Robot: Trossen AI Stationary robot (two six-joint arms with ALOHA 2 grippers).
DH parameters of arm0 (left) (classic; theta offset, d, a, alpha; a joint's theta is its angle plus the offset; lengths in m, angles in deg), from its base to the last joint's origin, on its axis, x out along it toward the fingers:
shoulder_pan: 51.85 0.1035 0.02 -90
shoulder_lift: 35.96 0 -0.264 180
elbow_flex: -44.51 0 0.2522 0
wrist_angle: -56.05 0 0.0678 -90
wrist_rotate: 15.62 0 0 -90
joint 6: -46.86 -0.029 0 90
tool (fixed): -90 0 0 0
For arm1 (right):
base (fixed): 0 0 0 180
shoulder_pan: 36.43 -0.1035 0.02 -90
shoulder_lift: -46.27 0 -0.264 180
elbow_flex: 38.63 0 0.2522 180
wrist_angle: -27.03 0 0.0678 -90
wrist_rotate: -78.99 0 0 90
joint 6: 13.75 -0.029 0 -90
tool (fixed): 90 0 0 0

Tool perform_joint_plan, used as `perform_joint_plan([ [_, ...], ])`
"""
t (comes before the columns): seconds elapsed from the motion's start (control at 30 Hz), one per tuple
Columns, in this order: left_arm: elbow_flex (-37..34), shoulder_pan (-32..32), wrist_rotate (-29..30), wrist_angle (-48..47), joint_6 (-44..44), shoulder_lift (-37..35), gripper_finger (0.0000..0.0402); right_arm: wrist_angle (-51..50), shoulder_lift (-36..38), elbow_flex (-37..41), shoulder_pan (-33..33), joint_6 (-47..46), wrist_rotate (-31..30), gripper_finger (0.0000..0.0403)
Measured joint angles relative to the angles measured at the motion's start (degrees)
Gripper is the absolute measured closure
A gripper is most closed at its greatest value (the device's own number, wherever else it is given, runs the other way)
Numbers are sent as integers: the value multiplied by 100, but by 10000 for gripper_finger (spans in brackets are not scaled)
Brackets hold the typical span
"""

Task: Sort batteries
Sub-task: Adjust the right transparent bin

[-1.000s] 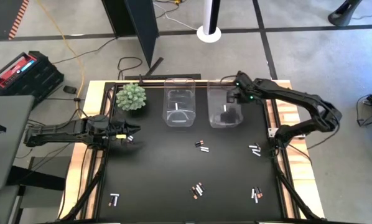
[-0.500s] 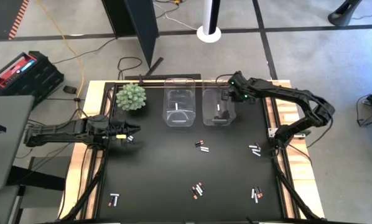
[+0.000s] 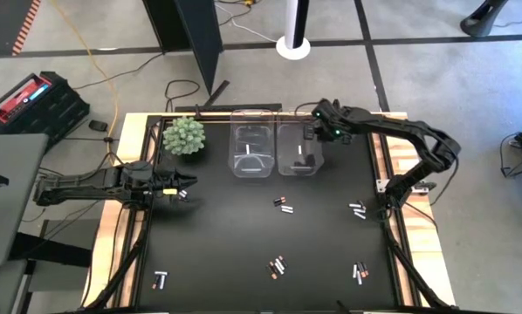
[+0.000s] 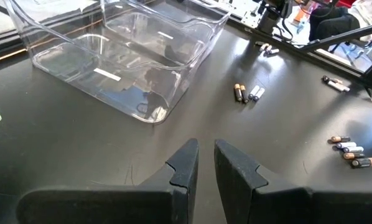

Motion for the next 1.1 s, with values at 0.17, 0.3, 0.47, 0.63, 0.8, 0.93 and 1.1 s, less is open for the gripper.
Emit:
perform_joint_plan([
  [0.17,0,0,0,0,3,0,352,-99,-13,-97,4,93,-23,397],
  [0.3,0,0,0,0,-40,0,352,-181,-1,-99,38,229,-30,394],
  [0.47,0,0,0,0,-67,0,352,-204,4,-99,37,265,-32,383],
  [0.63,0,0,0,-2,-68,0,352,-187,7,-101,37,234,-34,378],
  [0.8,0,-2,0,0,-68,0,352,-174,8,-103,37,216,-34,377],
  [0.93,0,0,0,0,-68,0,352,-173,8,-103,37,209,-34,377],
  [1.1,0,0,0,0,-68,0,352,-171,10,-106,37,208,-34,375],
])
